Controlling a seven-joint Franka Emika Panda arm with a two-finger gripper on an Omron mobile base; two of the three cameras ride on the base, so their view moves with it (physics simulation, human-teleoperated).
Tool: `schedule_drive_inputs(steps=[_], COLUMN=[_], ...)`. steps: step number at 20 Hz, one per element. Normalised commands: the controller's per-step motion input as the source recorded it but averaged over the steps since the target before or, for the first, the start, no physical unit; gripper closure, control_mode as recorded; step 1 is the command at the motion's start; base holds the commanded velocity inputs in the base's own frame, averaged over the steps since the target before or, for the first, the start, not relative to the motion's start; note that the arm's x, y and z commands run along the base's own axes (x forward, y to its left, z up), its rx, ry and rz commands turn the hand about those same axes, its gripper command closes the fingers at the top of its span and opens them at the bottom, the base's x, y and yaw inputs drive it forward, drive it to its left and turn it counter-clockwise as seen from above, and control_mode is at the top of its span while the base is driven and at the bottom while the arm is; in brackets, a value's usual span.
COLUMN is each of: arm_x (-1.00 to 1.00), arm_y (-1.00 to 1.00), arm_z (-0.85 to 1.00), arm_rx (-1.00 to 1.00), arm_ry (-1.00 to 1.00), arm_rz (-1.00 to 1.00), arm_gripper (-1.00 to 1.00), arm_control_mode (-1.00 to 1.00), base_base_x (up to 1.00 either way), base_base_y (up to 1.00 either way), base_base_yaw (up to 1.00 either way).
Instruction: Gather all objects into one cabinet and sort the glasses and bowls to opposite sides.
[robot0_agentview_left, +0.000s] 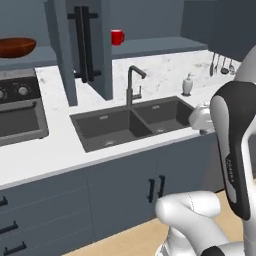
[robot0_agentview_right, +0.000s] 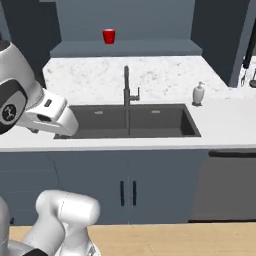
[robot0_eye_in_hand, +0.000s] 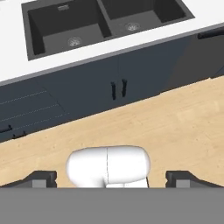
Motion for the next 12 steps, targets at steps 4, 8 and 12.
schedule_drive_inputs(steps=[4, 8, 12], arm_x=[0.00, 0.00, 0.00], arm_y=[0.00, 0.00, 0.00], arm_z=[0.00, 0.00, 0.00], arm_rx=[0.00, 0.00, 0.00], arm_ry=[0.00, 0.00, 0.00], arm_rz=[0.00, 0.00, 0.00], arm_gripper=[-1.00, -1.00, -1.00], arm_control_mode=[1.00, 1.00, 1.00], base_base_x=[0.59, 0.48, 0.41], base_base_y=[-0.33, -0.50, -0.46], base_base_yaw=[0.17, 0.30, 0.32])
